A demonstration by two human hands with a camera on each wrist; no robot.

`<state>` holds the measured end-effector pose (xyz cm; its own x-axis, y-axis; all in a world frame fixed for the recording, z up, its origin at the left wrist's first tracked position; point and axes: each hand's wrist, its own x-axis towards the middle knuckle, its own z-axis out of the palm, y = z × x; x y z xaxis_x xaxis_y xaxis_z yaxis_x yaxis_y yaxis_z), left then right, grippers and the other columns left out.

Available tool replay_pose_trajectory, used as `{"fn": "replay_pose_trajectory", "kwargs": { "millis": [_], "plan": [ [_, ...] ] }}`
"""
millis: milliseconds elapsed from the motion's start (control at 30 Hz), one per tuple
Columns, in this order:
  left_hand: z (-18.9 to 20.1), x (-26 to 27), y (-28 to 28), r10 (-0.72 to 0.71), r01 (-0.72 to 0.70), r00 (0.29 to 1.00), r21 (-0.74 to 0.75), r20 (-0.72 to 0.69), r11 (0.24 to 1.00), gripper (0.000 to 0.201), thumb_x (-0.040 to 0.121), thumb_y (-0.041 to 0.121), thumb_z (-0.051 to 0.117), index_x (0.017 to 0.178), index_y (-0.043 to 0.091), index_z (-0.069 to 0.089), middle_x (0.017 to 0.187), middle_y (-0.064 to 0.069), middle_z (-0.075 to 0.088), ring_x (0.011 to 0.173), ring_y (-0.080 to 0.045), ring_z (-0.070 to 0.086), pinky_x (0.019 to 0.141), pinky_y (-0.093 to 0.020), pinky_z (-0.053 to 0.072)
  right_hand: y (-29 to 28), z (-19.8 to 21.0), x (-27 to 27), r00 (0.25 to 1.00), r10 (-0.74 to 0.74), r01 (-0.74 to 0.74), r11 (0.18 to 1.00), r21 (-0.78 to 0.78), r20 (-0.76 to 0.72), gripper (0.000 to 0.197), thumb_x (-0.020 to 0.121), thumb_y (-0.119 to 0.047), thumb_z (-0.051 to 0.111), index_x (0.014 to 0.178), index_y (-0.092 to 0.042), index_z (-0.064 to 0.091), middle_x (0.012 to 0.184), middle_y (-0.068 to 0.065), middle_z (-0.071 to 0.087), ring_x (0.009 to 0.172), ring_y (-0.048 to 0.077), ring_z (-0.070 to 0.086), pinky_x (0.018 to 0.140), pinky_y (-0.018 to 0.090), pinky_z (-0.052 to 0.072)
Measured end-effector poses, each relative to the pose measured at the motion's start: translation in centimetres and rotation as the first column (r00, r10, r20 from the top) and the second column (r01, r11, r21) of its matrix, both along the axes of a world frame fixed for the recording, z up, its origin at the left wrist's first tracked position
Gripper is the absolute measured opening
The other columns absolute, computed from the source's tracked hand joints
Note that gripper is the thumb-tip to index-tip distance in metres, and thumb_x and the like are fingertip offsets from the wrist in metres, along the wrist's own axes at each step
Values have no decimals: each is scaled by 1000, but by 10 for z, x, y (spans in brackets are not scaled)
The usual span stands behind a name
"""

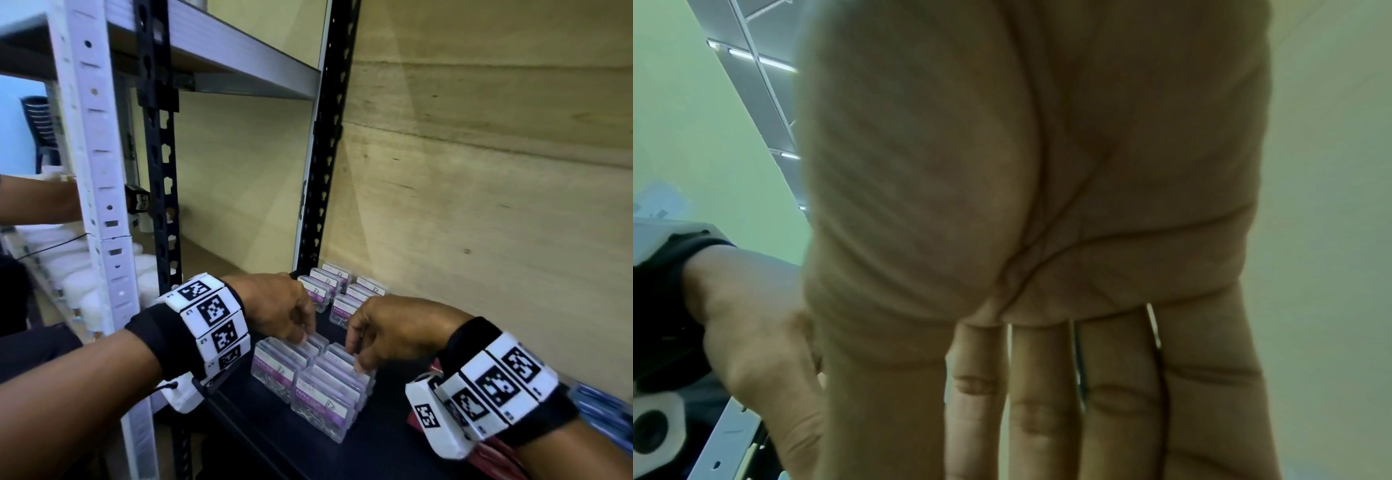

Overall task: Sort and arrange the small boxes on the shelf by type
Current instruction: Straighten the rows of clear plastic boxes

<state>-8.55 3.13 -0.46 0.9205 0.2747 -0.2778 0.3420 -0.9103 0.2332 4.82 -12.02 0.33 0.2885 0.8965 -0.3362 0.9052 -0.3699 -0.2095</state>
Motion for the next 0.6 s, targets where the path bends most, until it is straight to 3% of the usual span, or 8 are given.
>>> {"fn": "replay_pose_trajectory", "kwargs": {
  "millis": [267, 333, 433, 500, 600],
  "plan": [
    [2, 1, 11, -18, 17, 1000, -60, -16, 998, 25, 88, 42, 68, 113, 39, 67, 110, 20, 67, 98, 4, 59, 91, -24, 45, 13, 5, 12, 999, 21, -25, 996, -90, -39, 18, 80, -38, 79, 96, -31, 75, 87, -7, 76, 83, 11, 72, 89, 37, 58],
    [4, 3, 18, -2, 1, 1000, -97, -16, 995, 25, 89, 43, 66, 113, 38, 66, 106, 21, 68, 97, 4, 60, 89, -23, 45, 16, 10, 18, 999, 10, -15, 993, -115, -43, 20, 80, -45, 78, 93, -30, 76, 77, -10, 74, 76, 8, 69, 85, 33, 58],
    [6, 13, 31, 37, -33, 998, -91, 46, 995, 23, 90, 43, 65, 111, 35, 67, 103, 19, 69, 98, -1, 61, 94, -28, 47, 25, 20, 31, 1000, 7, -5, 995, -98, 21, 22, 83, -46, 74, 93, -26, 75, 66, -16, 69, 69, 2, 65, 70, 22, 51],
    [6, 23, 42, 54, -50, 994, -47, 91, 998, 23, 90, 42, 65, 111, 33, 68, 105, 16, 68, 99, -4, 61, 94, -30, 48, 35, 25, 42, 996, 8, -4, 999, -53, 89, 16, 85, -43, 72, 94, -29, 73, 76, -14, 72, 73, 2, 66, 70, 21, 48],
    [3, 40, 61, 68, -72, 984, 16, 164, 997, 23, 91, 41, 64, 112, 33, 68, 107, 14, 66, 93, -4, 60, 88, -27, 47, 50, 25, 59, 988, -14, 15, 1000, -6, 157, 18, 86, -42, 71, 101, -33, 68, 91, -14, 71, 83, 3, 64, 80, 25, 50]
  ]
}}
